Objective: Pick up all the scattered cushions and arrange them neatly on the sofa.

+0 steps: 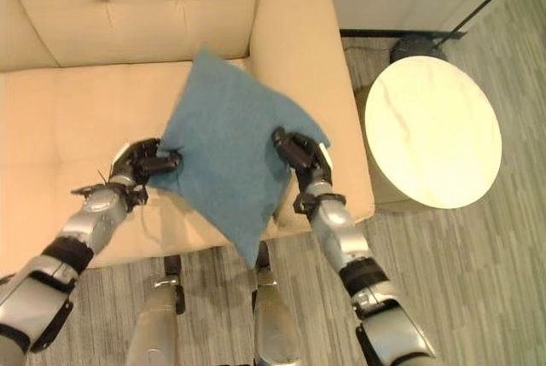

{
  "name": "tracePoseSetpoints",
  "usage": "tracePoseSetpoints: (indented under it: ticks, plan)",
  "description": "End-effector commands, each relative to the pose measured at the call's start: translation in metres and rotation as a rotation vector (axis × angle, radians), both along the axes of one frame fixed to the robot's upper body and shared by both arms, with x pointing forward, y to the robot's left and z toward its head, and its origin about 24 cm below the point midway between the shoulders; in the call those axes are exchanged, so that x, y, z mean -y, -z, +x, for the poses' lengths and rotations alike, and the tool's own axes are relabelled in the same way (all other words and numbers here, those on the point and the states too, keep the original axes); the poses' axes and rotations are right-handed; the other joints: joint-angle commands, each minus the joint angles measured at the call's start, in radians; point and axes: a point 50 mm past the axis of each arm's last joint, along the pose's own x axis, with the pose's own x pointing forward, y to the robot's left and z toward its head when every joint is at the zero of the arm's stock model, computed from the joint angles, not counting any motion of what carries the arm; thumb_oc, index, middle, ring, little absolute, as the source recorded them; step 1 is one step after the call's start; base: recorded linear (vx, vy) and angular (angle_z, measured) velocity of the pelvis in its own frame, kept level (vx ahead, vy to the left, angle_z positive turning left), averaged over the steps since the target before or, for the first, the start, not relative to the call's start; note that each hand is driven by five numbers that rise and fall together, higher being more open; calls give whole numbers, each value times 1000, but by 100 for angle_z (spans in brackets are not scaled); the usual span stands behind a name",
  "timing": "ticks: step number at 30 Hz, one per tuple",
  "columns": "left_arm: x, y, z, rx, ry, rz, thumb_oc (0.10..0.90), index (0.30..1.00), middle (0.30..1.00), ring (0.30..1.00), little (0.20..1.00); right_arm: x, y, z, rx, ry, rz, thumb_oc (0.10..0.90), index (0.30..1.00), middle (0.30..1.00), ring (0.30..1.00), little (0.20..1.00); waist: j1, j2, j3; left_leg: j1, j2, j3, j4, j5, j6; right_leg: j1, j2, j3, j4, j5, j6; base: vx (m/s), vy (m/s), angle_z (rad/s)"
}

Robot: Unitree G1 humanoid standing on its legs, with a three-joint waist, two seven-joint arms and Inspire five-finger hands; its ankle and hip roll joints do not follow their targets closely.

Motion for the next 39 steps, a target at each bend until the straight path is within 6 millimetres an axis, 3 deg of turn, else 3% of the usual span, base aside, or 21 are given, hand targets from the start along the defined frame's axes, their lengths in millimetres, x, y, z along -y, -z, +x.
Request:
tracePoseSetpoints:
  ticks: [1, 2, 4, 9, 11, 13, 16, 18, 19, 21, 25, 26, 28, 31, 32, 33, 34, 35, 36, 37, 39]
  plan:
    - [84, -60, 4, 357, 258, -330, 400, 300, 300, 300, 300, -61, -38, -17, 238, -313, 34, 400, 300, 300, 300, 300, 35, 55, -106, 130, -16, -28, -175, -35, 12, 30, 31, -47, 183, -197, 56, 144, 227, -38]
    - [80, -34, -12, 292, 205, -380, 400, 300, 300, 300, 300, -60, -26, -28, 210, -321, 55, 400, 300, 300, 300, 300, 41, 56, -159, 182, -49, -24, -223, -28, 29, 84, 122, -40, 155, -238, 41, 99, 169, -18]
    - [71, -13, -28, 250, 140, -398, 400, 300, 300, 300, 300, -64, -13, -38, 177, -339, 80, 400, 300, 300, 300, 300, 50, 58, -194, 230, -71, -25, -266, -25, 41, 105, 185, -27, 131, -252, 11, 94, 160, -19]
    - [54, 8, -47, 198, 88, -391, 400, 300, 300, 300, 300, -66, 1, -47, 121, -353, 111, 400, 300, 300, 300, 300, 84, 45, -268, 268, -105, -30, -288, -17, 38, 203, 167, -68, 1, -248, -42, 56, 24, 14]
    - [52, 16, -51, 168, 73, -371, 400, 300, 300, 300, 300, -62, 6, -48, 109, -351, 48, 400, 300, 300, 300, 300, 99, 42, -286, 260, -116, -23, -220, -37, 17, 254, 136, -118, -11, -265, -59, 49, 71, 34]
    - [47, 19, -52, 152, 69, -339, 400, 300, 300, 300, 300, -61, 8, -46, 89, -354, 1, 400, 300, 300, 300, 300, 86, 40, -286, 255, -66, 53, -162, -63, 10, 271, 105, -168, -3, -273, -58, -23, 114, 73]
    - [40, 20, -53, 147, 60, -295, 400, 300, 300, 300, 300, -64, 8, -45, 80, -385, -34, 400, 300, 300, 300, 300, 92, 35, -298, 267, -21, 60, -160, -67, 2, 280, 85, -176, -2, -274, -53, -12, 183, 62]
    - [36, 18, -53, 153, 54, -283, 400, 300, 300, 300, 300, -68, 5, -44, 93, -412, -57, 400, 300, 300, 300, 300, 98, 31, -312, 275, 34, 25, -184, -45, -17, 277, 67, -178, 3, -282, -45, 55, 273, -4]
    - [31, 13, -51, 170, 45, -268, 400, 300, 300, 300, 300, -74, 2, -43, 103, -432, -45, 400, 300, 300, 300, 300, 104, 32, -318, 265, 113, -36, -238, 21, -43, 268, 53, -170, 22, -298, -35, 96, 408, 14]
    - [27, 10, -47, 174, 29, -243, 400, 300, 300, 300, 300, -82, -3, -39, 114, -446, -37, 400, 300, 300, 300, 300, 124, 39, -311, 221, 197, -130, -333, 103, -75, 279, 38, -148, 51, -337, -19, 184, 486, 10]
    - [24, 5, -43, 190, 33, -200, 400, 300, 300, 300, 300, -85, -9, -35, 132, -464, -63, 400, 300, 300, 300, 300, 133, 51, -308, 215, 206, -153, -376, 111, -92, 298, 23, -134, 63, -365, -5, 182, 341, 2]
    - [30, -4, -36, 221, 70, -163, 400, 300, 300, 300, 300, -89, -19, -31, 173, -497, -108, 400, 300, 300, 300, 300, 139, 54, -321, 208, 183, -149, -361, 116, -114, 304, -7, -128, 56, -348, 18, 203, 375, -11]
    - [34, -24, -22, 285, 122, -84, 400, 300, 300, 300, 300, -88, -33, -23, 221, -497, -172, 400, 300, 300, 300, 300, 147, 32, -312, 186, 132, -149, -310, 85, -110, 298, -48, -108, 50, -308, 45, 192, 363, -4]
    - [34, -63, -2, 394, 158, 34, 400, 300, 300, 300, 300, -86, -60, -6, 295, -466, -239, 400, 300, 300, 300, 300, 165, 7, -285, 151, 97, -147, -258, 53, -90, 249, -51, -79, 74, -258, 47, 73, 160, -1]
    - [34, -64, -1, 397, 159, 35, 400, 300, 300, 300, 300, -86, -61, -5, 298, -465, -239, 400, 300, 300, 300, 300, 167, 6, -283, 149, 98, -145, -256, 51, -90, 246, -50, -77, 76, -259, 48, -38, 70, -24]
    - [35, -79, 4, 439, 163, 60, 400, 300, 300, 300, 300, -86, -77, 0, 345, -455, -268, 400, 300, 300, 300, 300, 168, 3, -270, 142, 97, -135, -254, 45, -81, 210, -35, -74, 84, -239, 44, -72, 99, -24]
    - [32, -107, 14, 522, 148, 99, 400, 300, 300, 300, 300, -83, -108, 14, 422, -412, -326, 400, 300, 300, 300, 300, 172, 4, -253, 144, 101, -101, -260, 36, -76, 166, -41, -129, 68, -193, 54, -63, 129, -24]
    - [34, -118, 17, 551, 157, 112, 400, 300, 300, 300, 300, -78, -123, 18, 465, -375, -353, 400, 300, 300, 300, 300, 177, 5, -254, 139, 97, -92, -261, 37, -76, 176, -53, -163, 41, -198, 63, 1, 112, -19]
    - [40, -135, 23, 595, 168, 135, 400, 300, 300, 300, 300, -73, -138, 23, 501, -337, -408, 400, 300, 300, 300, 300, 171, 1, -242, 131, 85, -96, -253, 31, -72, 171, -55, -164, 41, -175, 68, 30, 37, -24]
    - [40, -136, 23, 596, 168, 135, 400, 300, 300, 300, 300, -73, -139, 23, 502, -336, -408, 400, 300, 300, 300, 300, 170, 1, -243, 127, 84, -97, -255, 35, -71, 168, -56, -166, 39, -171, 69, 26, 58, -6]
    - [46, -171, 32, 696, 162, 185, 400, 300, 300, 300, 300, -61, -177, 32, 591, -259, -481, 400, 300, 300, 300, 300, 160, 1, -224, 99, 65, -100, -250, 28, -67, 155, -41, -121, 29, -177, 73, -55, 70, 16]
